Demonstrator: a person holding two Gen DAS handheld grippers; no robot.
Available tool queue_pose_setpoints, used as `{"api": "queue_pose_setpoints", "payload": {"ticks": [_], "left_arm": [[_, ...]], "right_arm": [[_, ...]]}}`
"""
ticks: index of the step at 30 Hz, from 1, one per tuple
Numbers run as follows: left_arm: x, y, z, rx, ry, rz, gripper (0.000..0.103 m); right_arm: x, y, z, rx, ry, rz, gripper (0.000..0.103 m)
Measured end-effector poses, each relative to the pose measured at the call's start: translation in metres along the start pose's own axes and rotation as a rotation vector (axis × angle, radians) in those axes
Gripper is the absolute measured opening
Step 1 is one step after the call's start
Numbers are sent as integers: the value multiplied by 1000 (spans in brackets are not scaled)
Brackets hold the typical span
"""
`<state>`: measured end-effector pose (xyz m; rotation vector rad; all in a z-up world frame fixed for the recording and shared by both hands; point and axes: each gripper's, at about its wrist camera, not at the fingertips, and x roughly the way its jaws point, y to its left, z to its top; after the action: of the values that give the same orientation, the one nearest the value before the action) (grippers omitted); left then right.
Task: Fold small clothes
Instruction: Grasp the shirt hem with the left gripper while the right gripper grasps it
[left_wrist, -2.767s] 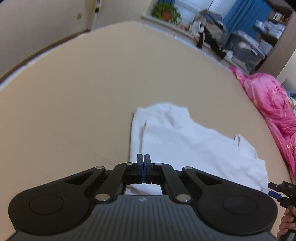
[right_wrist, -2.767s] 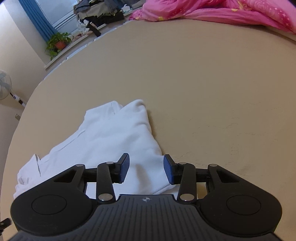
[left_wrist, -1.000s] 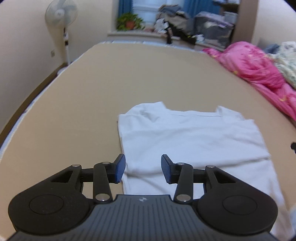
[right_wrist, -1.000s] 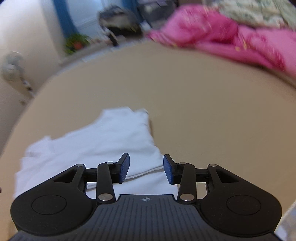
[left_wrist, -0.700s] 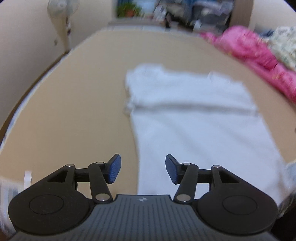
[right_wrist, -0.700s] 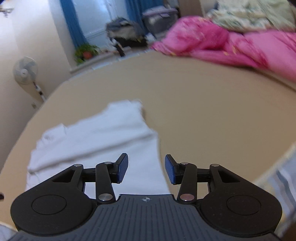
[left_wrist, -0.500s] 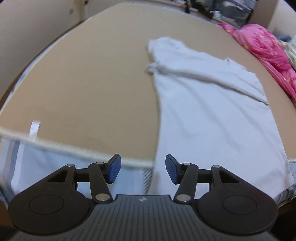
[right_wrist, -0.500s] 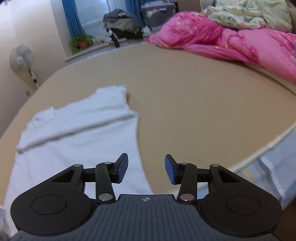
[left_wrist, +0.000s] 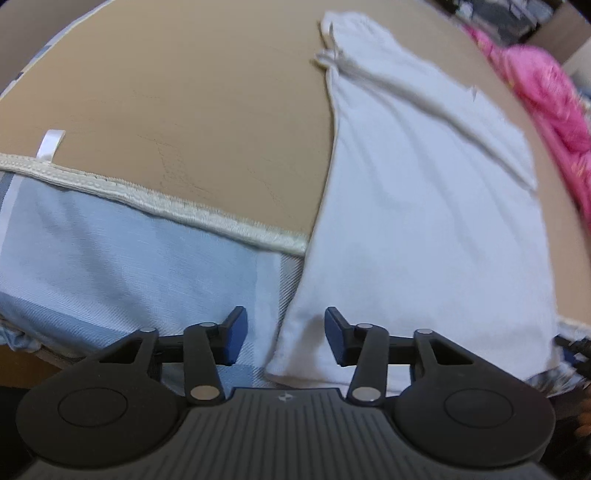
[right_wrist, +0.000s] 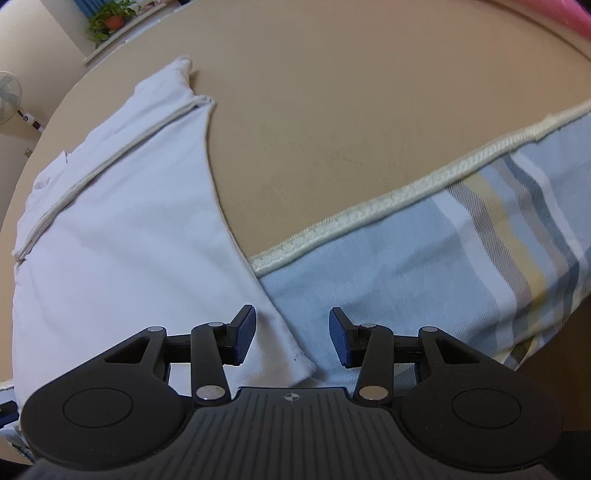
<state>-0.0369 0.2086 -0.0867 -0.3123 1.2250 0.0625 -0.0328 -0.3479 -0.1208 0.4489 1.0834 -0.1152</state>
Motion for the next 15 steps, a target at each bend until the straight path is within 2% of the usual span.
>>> {"api": "queue_pose_setpoints", "payload": {"ticks": [5, 6, 7, 8, 9, 10, 15], "left_arm": [[7, -5, 0, 34, 19, 33, 45], [7, -5, 0, 36, 19, 32, 39], [6, -6, 0, 42, 17, 31, 35], [7, -7, -2, 50, 14, 30, 25], [5, -9, -3, 58, 9, 28, 17], [7, -11, -2, 62, 7, 23, 14], [6, -16, -6, 81, 1, 41, 14]], "right_arm": [[11, 6, -4, -58, 46, -18, 46], [12, 9, -5, -75, 47, -24, 46], [12, 12, -6, -89, 47, -24, 42], [12, 14, -6, -101, 47, -19, 36], [12, 16, -5, -108, 47, -7, 25], [11, 17, -6, -113, 45, 8, 16], [8, 16, -7, -108, 43, 27, 13]]}}
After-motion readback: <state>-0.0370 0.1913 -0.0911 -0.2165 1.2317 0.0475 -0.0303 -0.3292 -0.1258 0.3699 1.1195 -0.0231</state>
